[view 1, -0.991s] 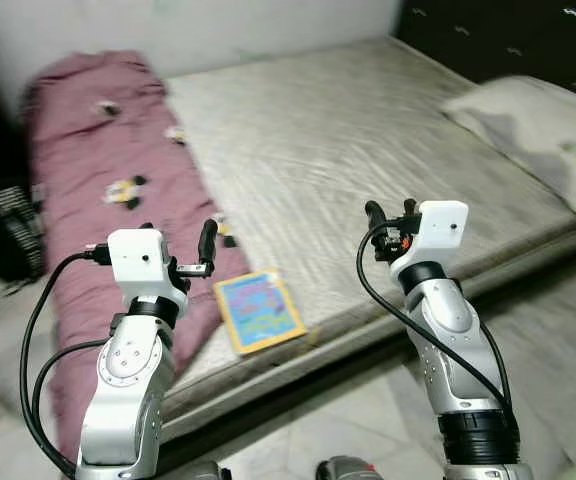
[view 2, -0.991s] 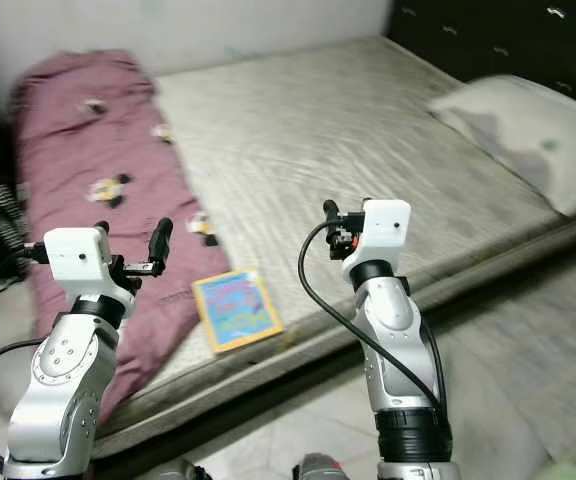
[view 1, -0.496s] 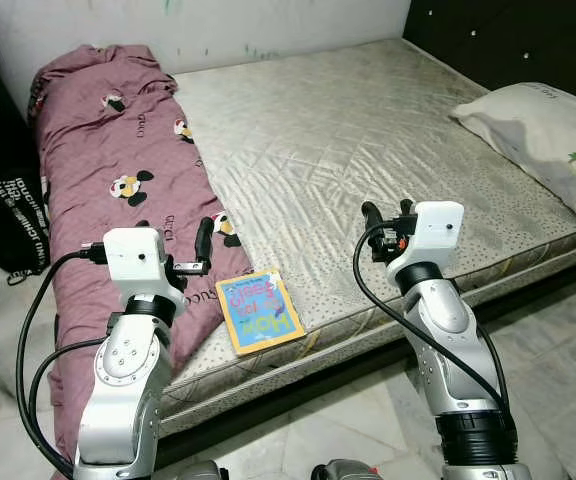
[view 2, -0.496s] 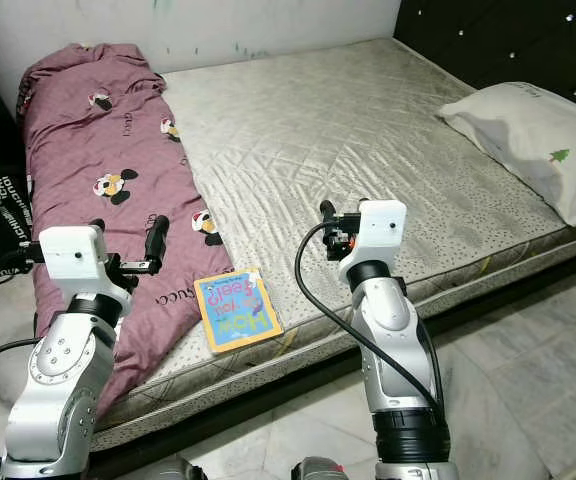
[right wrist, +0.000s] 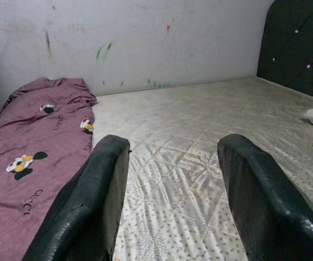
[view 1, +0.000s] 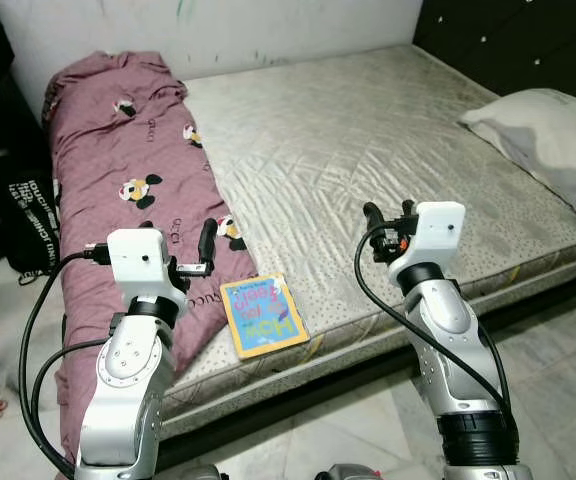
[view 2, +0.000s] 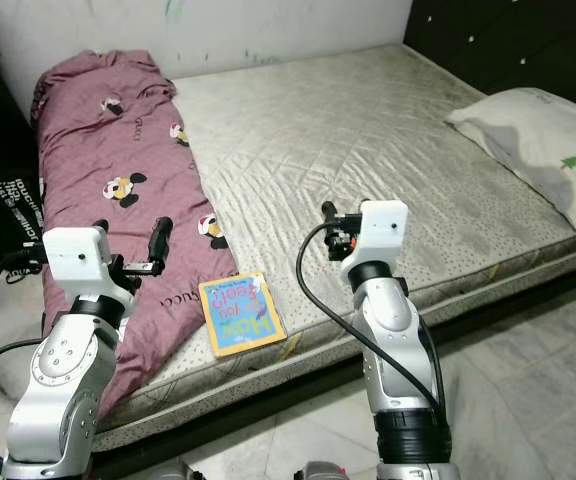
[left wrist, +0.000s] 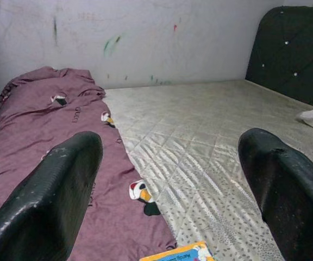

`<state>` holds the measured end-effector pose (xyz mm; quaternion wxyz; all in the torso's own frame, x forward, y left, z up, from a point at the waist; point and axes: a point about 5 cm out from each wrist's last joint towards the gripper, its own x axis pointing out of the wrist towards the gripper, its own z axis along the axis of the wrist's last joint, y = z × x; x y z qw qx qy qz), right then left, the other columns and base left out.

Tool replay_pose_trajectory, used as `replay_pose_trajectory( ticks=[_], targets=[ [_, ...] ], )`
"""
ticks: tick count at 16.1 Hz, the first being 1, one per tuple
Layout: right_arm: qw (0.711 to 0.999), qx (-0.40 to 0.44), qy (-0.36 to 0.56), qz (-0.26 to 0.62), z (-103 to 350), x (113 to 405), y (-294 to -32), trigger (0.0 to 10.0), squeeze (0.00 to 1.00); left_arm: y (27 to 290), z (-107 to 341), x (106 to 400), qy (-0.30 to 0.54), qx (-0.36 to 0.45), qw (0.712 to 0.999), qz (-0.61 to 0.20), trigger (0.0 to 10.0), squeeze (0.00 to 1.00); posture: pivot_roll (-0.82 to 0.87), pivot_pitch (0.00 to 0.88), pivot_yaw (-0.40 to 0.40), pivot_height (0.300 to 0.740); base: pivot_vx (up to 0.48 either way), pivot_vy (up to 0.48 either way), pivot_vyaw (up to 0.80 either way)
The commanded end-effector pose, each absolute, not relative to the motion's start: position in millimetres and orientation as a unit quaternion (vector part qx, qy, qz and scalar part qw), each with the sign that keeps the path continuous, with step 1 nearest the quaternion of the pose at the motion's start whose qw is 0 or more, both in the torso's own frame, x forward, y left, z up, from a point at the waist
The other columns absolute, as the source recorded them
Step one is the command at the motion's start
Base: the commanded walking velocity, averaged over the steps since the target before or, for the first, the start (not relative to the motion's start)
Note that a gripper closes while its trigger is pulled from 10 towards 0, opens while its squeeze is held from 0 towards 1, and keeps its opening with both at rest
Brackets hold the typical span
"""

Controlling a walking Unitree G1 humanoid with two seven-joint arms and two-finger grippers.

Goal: Clean up the room

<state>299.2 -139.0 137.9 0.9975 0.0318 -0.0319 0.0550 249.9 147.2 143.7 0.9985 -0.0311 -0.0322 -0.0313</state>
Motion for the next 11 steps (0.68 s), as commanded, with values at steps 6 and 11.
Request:
replay_pose_trajectory(
  ticks=[6,11],
  targets=[
    [0.998,0.028,-0.03,0.047,136.9,300.8,-141.1,10.0,0.0,146.0,146.4,250.8,-0.039,-0.03,0.998,-0.043,10.0,0.0,-0.05,0.0,0.021,0.74,0.307,0.0,0.0],
    [0.998,0.027,-0.031,0.041,134.8,300.1,-142.8,10.0,0.0,145.7,145.6,252.7,-0.04,-0.031,0.998,-0.036,10.0,0.0,-0.05,0.0,0.032,0.74,0.121,0.0,0.0]
  ],
)
